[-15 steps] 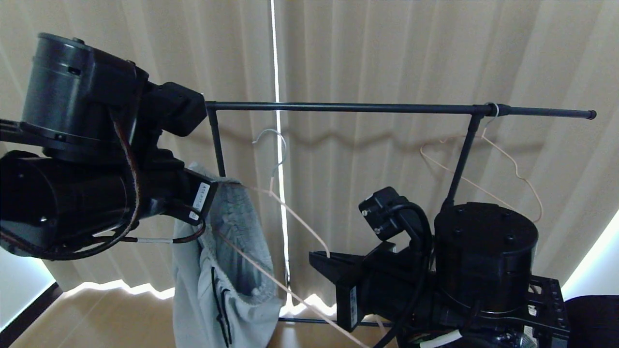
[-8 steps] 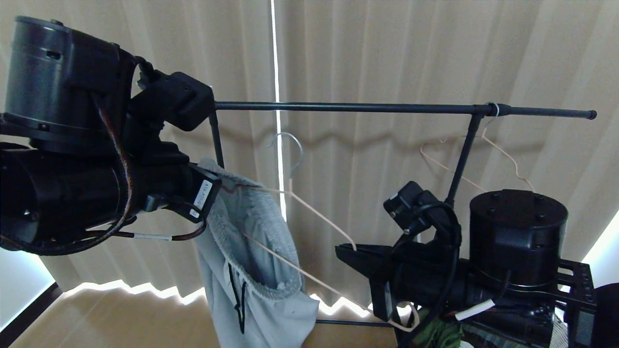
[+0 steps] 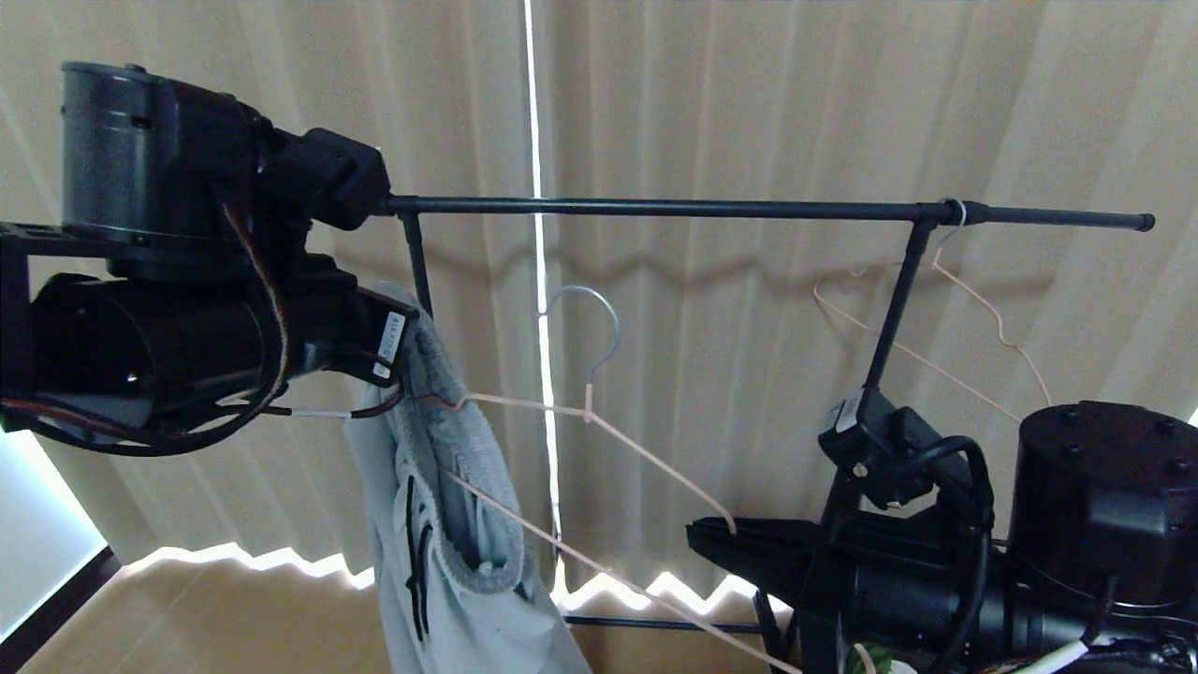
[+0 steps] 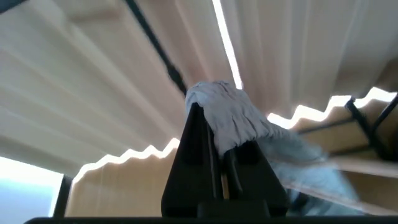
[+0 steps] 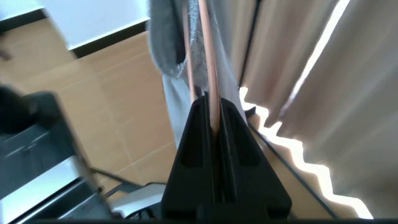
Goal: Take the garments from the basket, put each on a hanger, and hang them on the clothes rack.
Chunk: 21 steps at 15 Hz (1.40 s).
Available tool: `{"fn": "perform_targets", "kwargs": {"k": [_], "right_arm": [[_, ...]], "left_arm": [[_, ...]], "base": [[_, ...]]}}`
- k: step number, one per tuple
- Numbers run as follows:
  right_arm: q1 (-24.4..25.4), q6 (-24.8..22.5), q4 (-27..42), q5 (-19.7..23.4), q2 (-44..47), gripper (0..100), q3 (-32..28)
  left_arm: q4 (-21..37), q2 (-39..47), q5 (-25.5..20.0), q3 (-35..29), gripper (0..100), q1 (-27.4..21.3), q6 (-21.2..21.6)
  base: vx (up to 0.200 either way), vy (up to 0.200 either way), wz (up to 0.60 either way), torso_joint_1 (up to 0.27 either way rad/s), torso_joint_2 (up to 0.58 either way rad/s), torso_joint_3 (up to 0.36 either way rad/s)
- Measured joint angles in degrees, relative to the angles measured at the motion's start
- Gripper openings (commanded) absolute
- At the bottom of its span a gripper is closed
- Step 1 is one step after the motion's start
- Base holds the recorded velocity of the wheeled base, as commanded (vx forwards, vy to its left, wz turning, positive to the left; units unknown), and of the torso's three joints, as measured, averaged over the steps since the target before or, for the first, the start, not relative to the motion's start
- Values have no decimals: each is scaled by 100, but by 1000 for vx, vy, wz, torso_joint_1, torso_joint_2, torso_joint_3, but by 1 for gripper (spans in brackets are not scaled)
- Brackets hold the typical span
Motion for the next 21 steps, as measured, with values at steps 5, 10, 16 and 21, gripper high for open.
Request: {"fn": "perform_targets", "kwargs": {"k": [5, 10, 16, 21], "right_arm": [[6, -7, 2, 364, -23, 0, -20], [20, -24, -71, 424, 221, 0, -41], [17, -18, -931, 435, 735, 0, -63], [33, 9, -967, 419, 758, 0, 35]], "left_arm": [[2, 83, -497, 160, 0, -358, 77], [-7, -343, -2194, 456, 0, -422, 1045], [-18, -660, -2686, 614, 0, -446, 1346], [-247, -627, -2419, 563, 0, -416, 1469]], "base": [[0, 0, 0, 0, 0, 0], [0, 0, 0, 0, 0, 0], [0, 0, 0, 0, 0, 0], [0, 0, 0, 0, 0, 0]]}}
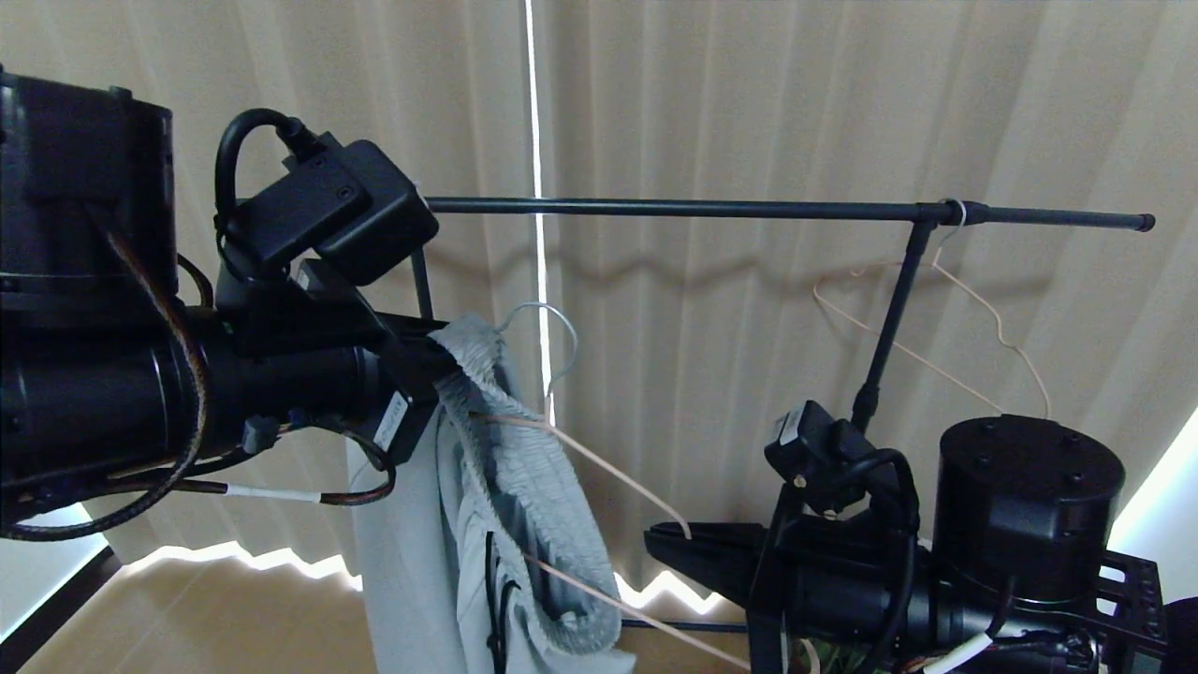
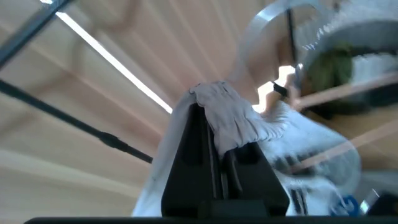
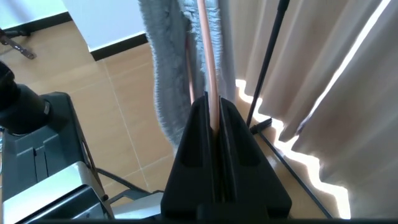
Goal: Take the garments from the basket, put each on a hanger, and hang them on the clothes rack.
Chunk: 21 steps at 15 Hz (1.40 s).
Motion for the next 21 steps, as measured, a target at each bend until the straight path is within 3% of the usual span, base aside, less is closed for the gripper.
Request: {"fn": "perform_targets", "kwargs": {"k": [12, 13, 18, 21], "right_arm": [[-226, 213, -189, -38, -213, 0, -107], [-229, 213, -191, -38, -262, 0, -99], [-302, 206, -178, -38, -529, 0, -94], [-535, 206, -191, -18, -664, 0, -124]], "left_arm": [[-15, -126, 43, 575, 0, -183, 48], [-15, -132, 33, 581, 100, -190, 55], [-30, -206, -11, 663, 100, -229, 66], [-367, -369, -122, 903, 100, -234, 69]], "base": [[0, 0, 0, 0, 0, 0], [0, 0, 0, 0, 0, 0], [0, 0, 0, 0, 0, 0], [0, 0, 0, 0, 0, 0]]}}
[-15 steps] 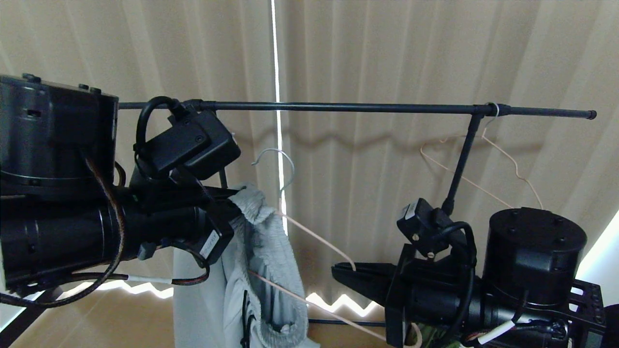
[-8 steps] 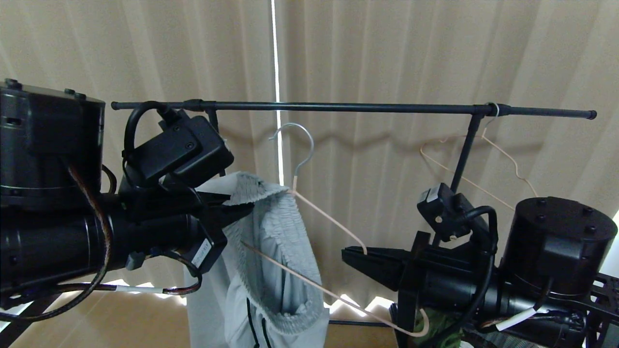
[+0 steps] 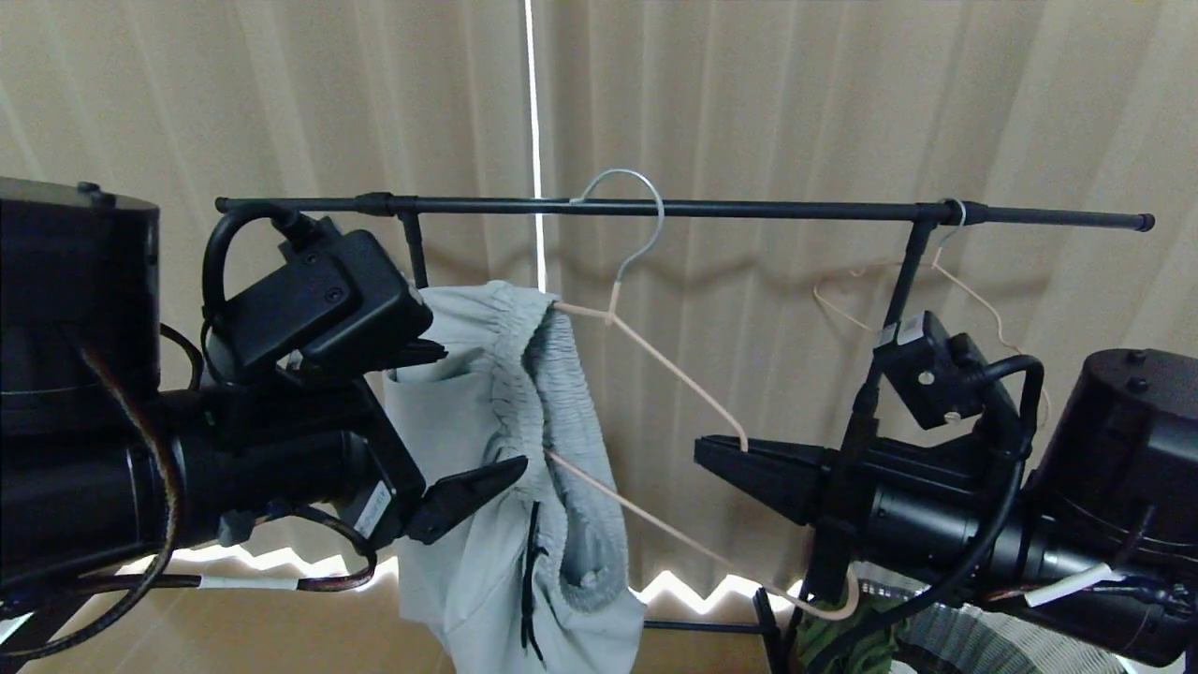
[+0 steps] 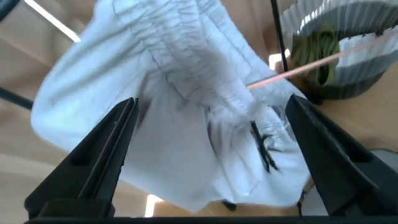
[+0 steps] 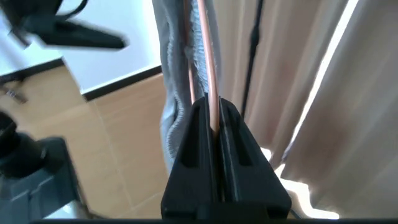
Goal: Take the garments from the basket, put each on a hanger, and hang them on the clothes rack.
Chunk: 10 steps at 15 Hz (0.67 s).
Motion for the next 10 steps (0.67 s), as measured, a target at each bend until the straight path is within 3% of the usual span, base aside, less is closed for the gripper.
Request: {"fn": "perform_targets", "kwargs": {"k": [3, 7, 8, 10], "right_arm": [[-344, -6, 83, 13, -221, 0, 26], [-567, -12, 742, 35, -649, 0, 2], [-580, -15, 920, 115, -761, 0, -28], [-589, -20, 1510, 497, -1012, 0, -90]], "left_arm": [[-962, -239, -83, 544, 100, 46, 189], [-1140, -383, -138, 596, 100, 324, 451], [-1125, -385, -362, 524, 100, 410, 633], [-1136, -341, -1134, 240, 100, 755, 1442]], "base": [[0, 0, 0, 0, 0, 0], [0, 0, 0, 0, 0, 0], [0, 0, 0, 0, 0, 0], [0, 0, 0, 0, 0, 0]]}}
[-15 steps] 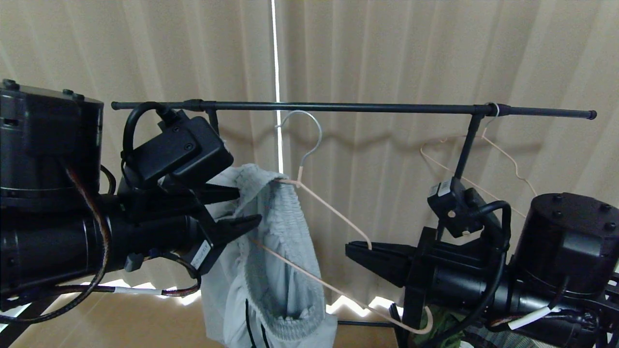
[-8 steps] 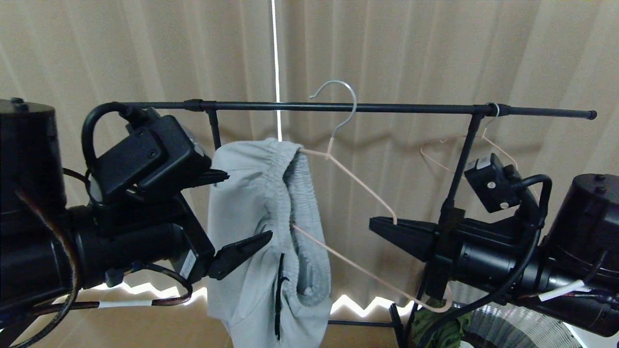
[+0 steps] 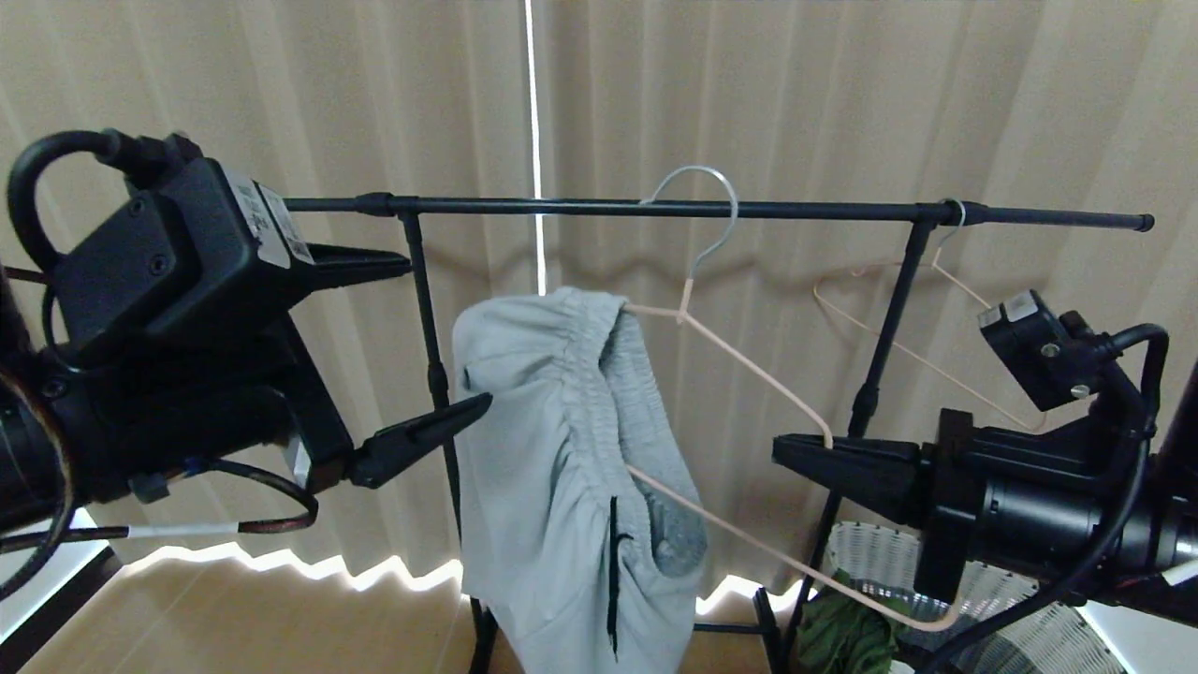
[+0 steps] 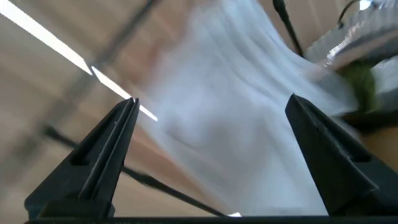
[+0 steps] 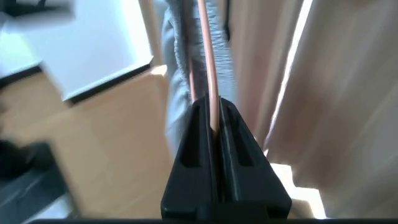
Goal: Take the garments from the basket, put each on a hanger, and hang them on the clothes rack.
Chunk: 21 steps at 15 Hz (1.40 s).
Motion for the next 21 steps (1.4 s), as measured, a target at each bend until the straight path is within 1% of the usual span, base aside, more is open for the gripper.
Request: {"fn": "perform_targets", "kwargs": {"k": [1, 2, 3, 7, 10, 12, 15, 19, 21], "right_arm": [[0, -2, 41, 118, -80, 0, -39], [-1, -6, 22, 260, -127, 0, -63], [-4, -6, 22, 358, -144, 0, -76], [46, -9, 28, 446, -102, 0, -172], [135, -9, 34, 692, -80, 0, -157], [190, -9, 37, 723, -78, 0, -146], [455, -9, 44, 741, -80, 0, -130], [684, -9, 56, 756, -74, 0, -108], [750, -15, 55, 769, -77, 0, -83]], "left_arm": [[-4, 52, -151, -124, 100, 146, 317], [-4, 118, -194, -206, 100, 243, 607], [-6, 188, -241, -269, 100, 301, 736], [-6, 458, -336, -411, 100, 343, 774], [-6, 686, -339, -592, 100, 345, 794], [-6, 789, -345, -662, 100, 345, 818], [-6, 898, -347, -708, 100, 345, 917], [-6, 929, -364, -717, 100, 321, 928], [-4, 929, -463, -712, 100, 317, 928]], "base": [[0, 0, 0, 0, 0, 0], [0, 0, 0, 0, 0, 0], [0, 0, 0, 0, 0, 0], [0, 0, 0, 0, 0, 0], [0, 0, 0, 0, 0, 0], [0, 0, 0, 0, 0, 0], [0, 0, 0, 0, 0, 0], [0, 0, 0, 0, 0, 0], [0, 0, 0, 0, 0, 0]]}}
